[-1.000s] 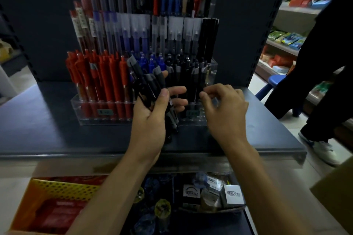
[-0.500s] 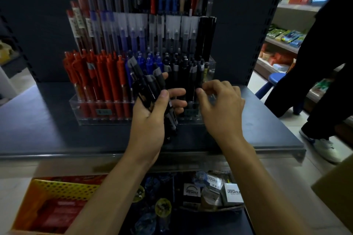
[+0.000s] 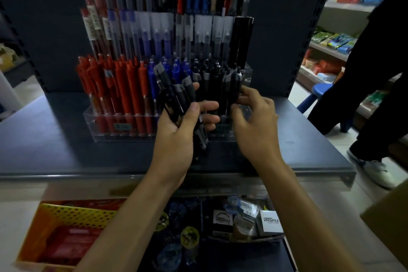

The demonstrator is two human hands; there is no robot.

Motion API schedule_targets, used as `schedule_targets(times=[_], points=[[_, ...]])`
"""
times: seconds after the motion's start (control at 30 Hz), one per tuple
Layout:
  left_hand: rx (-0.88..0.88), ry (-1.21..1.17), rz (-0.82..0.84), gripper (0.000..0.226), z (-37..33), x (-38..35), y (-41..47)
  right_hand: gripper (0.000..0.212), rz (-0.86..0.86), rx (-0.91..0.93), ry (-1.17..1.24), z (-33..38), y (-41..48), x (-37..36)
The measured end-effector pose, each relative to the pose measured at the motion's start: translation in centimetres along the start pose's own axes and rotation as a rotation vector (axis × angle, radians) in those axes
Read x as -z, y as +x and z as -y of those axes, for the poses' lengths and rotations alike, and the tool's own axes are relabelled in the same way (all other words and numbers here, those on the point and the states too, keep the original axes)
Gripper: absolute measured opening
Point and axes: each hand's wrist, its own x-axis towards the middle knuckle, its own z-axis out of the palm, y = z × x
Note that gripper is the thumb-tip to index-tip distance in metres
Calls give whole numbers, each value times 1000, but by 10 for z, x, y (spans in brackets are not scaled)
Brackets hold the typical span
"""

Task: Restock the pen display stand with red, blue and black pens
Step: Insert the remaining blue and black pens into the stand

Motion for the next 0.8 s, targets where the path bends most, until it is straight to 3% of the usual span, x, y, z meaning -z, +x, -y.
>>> schedule_targets(times=[0.4, 0.57, 0.7, 0.8], points=[[-3, 57, 32, 28, -1, -2, -2, 24, 55, 25, 46, -7, -9, 17], [5, 69, 45, 29, -1, -4, -4, 8, -10, 159, 52, 3, -16, 23], [17, 64, 42, 30, -3, -5, -6, 8, 153, 219, 208, 17, -27, 24], [8, 83, 72, 30, -4, -3, -6, 7, 223, 242, 145, 19, -33, 15]])
